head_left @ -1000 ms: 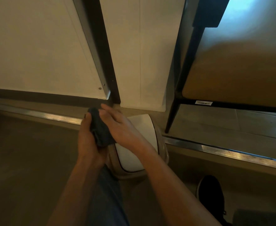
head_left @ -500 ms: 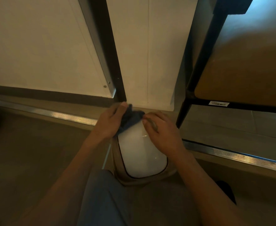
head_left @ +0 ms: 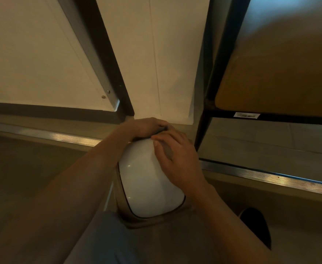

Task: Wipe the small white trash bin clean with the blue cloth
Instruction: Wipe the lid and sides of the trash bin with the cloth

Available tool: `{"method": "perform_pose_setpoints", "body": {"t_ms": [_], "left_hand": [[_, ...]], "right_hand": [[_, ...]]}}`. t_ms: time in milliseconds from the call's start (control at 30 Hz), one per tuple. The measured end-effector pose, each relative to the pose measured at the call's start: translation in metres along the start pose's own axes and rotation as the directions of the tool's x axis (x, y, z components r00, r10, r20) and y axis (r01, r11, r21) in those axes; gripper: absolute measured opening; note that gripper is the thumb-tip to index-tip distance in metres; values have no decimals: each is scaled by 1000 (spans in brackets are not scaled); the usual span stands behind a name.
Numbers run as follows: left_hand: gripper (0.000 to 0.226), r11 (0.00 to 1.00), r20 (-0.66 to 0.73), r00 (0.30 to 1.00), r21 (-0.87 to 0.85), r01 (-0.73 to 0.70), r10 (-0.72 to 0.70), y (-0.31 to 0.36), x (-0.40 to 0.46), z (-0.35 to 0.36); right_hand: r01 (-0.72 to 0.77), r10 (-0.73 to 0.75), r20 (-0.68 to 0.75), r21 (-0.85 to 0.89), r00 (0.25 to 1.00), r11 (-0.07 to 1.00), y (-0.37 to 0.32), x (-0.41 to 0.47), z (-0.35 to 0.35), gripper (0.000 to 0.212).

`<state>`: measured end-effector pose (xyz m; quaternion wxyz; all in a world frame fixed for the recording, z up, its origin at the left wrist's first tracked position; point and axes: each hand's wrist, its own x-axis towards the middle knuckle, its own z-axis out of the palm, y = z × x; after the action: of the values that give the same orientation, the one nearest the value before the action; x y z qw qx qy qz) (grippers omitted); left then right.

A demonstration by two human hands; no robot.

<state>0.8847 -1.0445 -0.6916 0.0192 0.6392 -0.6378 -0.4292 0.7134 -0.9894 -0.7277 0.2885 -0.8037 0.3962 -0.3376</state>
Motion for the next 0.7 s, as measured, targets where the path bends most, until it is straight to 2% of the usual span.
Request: {"method": "perform_pose_setpoints", "body": {"t_ms": [133, 200, 233, 300, 367, 433, 533, 600, 633, 700], "left_hand": [[36, 995, 20, 998, -78, 59, -58, -17, -6, -3], [27, 979, 9, 993, -167, 116, -116, -41, -22, -5], [22, 979, 16, 991, -155, 131, -130, -52, -30, -5], [33, 986, 9, 991, -100, 135, -135, -71, -39, -7], [33, 972, 31, 984, -152, 181, -178, -68, -34, -10], [23, 968, 38, 986, -191, 165, -161, -49, -21, -9], [20, 978, 78, 993, -182, 98, -85, -28, -6, -4], [32, 980, 78, 995, -182, 77, -64, -31, -8, -4], [36, 979, 53, 996, -187, 81, -72, -40, -15, -5], [19, 964, -27, 995, -251, 83, -93, -57, -39, -2]], "right_hand": [[-12, 13, 16, -27, 1000, 1000, -3, 2, 0, 37], [-23, 25, 30, -53, 999, 998, -8, 3, 1, 38], [-28, 30, 37, -56, 999, 998, -9, 3, 2, 39], [-32, 35, 50, -56, 998, 998, -10, 2, 2, 39], [-31, 33, 46, -59, 998, 998, -10, 2, 2, 38], [-32, 34, 38, -65, 999, 997, -9, 3, 3, 36], [-37, 40, 40, -78, 998, 996, -8, 4, 4, 39], [-39, 44, 50, -92, 998, 995, -8, 4, 3, 39], [-42, 47, 57, -96, 997, 995, -8, 4, 3, 39], [-44, 50, 65, -92, 997, 995, -7, 4, 3, 39]]}}
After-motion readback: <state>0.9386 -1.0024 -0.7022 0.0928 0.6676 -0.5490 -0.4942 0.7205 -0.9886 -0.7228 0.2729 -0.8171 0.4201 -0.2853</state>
